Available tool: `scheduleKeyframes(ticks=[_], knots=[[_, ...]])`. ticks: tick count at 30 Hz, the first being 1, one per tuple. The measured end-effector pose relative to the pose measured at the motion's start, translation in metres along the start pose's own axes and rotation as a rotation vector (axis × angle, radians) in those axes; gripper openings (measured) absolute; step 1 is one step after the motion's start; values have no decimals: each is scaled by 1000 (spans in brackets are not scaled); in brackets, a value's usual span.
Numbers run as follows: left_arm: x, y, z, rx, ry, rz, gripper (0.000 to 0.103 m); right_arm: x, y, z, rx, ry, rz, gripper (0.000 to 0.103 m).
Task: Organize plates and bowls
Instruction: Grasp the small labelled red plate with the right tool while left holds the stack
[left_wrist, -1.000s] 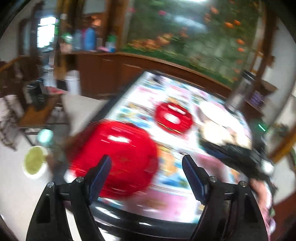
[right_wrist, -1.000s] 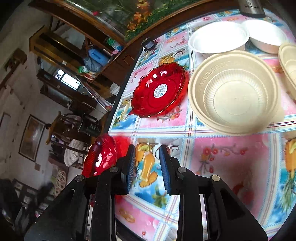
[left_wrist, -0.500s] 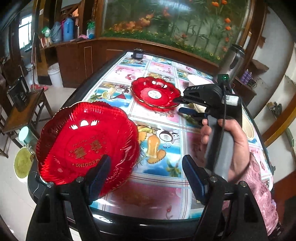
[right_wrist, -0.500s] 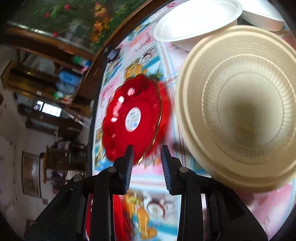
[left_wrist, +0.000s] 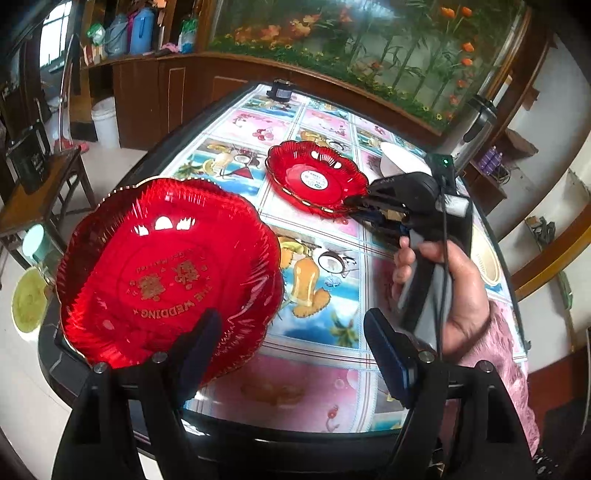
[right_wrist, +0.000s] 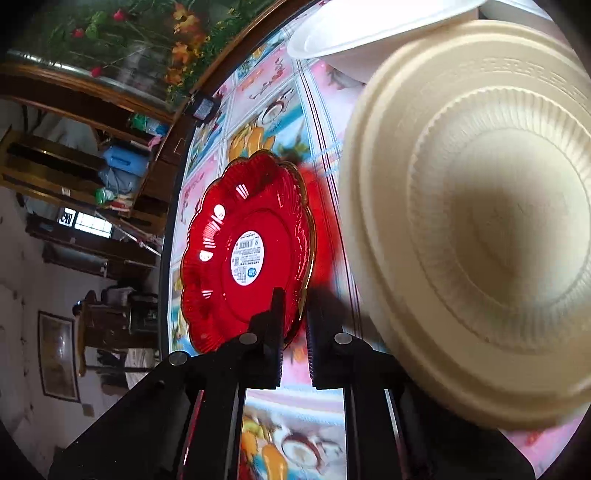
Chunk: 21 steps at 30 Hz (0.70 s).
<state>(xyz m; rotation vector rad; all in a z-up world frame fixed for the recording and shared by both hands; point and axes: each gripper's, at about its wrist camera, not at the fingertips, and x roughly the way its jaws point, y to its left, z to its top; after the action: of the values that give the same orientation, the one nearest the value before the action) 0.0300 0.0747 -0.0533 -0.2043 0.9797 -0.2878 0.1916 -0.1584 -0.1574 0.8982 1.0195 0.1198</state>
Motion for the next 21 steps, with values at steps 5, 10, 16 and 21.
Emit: scheduleKeyframes(ticks=[5, 10, 16, 21], knots=[[-3, -5, -5, -11, 23, -25, 79, -16, -9, -23, -52, 77, 41, 10], [-6, -23, -14, 41, 43, -24, 79, -52, -32, -56, -121, 119, 47, 10], [3, -40, -21, 84, 87, -9, 79, -124, -83, -82, -176, 114, 21, 10], [39, -45, -1, 42, 178, -4, 79, -159, -117, -71, -145, 117, 31, 13]])
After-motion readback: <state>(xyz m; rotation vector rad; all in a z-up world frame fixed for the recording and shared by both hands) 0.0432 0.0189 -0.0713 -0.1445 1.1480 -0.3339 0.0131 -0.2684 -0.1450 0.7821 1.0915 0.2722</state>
